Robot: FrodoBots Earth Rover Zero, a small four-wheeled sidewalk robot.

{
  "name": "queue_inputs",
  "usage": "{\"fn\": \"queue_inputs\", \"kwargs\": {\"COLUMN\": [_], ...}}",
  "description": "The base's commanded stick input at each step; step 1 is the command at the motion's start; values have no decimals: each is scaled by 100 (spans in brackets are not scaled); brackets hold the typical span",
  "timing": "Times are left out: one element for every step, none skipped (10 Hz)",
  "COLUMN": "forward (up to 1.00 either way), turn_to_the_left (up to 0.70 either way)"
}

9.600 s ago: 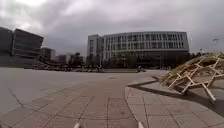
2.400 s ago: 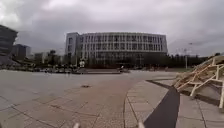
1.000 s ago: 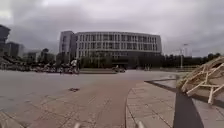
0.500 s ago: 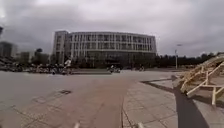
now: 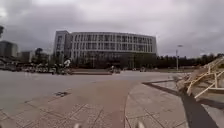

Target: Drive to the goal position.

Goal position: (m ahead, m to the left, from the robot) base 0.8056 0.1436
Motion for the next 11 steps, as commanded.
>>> {"fn": "queue_inputs", "kwargs": {"forward": [45,45,45,45,45,45,45,45,45,45,45], "turn_to_the_left": [-27,-27,-27,-27,-27,-27,-27,-27,-27,-27,-27]}}
